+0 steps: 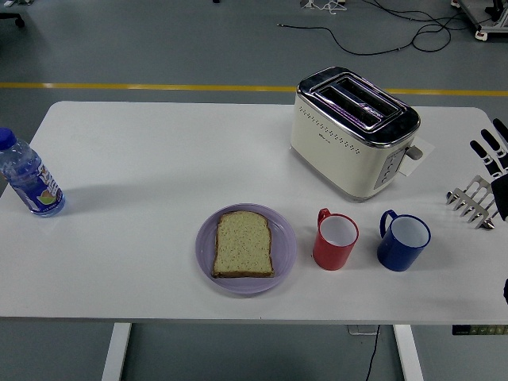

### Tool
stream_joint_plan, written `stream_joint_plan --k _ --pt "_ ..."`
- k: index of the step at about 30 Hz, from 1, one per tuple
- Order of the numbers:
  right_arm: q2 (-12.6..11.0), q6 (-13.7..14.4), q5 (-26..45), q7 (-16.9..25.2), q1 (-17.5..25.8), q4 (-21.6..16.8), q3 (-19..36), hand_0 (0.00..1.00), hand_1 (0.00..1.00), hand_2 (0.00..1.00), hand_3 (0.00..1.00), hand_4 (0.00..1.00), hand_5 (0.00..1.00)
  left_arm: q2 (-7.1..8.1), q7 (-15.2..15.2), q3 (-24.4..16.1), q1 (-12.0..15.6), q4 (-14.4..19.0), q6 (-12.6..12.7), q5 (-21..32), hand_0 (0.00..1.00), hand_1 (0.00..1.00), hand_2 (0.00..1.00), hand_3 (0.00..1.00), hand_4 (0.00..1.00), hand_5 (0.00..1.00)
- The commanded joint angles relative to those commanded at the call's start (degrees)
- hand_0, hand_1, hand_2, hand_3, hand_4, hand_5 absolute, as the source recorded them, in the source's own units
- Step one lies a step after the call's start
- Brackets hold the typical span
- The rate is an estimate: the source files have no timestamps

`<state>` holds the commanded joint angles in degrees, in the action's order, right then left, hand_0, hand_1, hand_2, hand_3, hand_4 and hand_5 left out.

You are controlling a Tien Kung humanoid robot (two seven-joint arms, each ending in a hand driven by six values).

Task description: Pick up the cup,pour liquid into bread,place the cup on the desk

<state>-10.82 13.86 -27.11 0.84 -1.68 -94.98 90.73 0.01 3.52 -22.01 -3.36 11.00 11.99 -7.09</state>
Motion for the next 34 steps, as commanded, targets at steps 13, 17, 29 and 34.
stream_joint_plan --k 13,17,29,34 --pt "0.03 0.02 0.22 0.01 -0.19 -0.03 0.18 0.654 0.618 0.669 0.619 0.587 0.199 -0.01 0.0 -0.36 -0.28 0.06 -0.04 -0.15 0.643 0.658 0.672 0.516 0.243 0.851" --pt "0.02 0.04 0.28 0.05 -0.23 -0.01 0.25 0.653 0.618 0.669 0.621 0.621 0.238 -0.01 0.0 -0.47 -0.37 0.04 -0.02 -0.26 0.644 0.656 0.673 0.515 0.242 0.849" --pt "0.07 0.19 0.42 0.03 -0.03 0.15 0.54 0.651 0.618 0.67 0.621 0.617 0.25 -0.01 -0.02 -0.48 -0.41 0.08 0.0 -0.18 0.644 0.66 0.673 0.515 0.243 0.844" --pt "0.13 0.21 0.4 0.18 -0.09 0.02 1.29 0.651 0.618 0.67 0.621 0.617 0.25 -0.01 -0.02 -0.8 -0.49 0.07 0.03 -0.31 0.644 0.66 0.673 0.515 0.243 0.844"
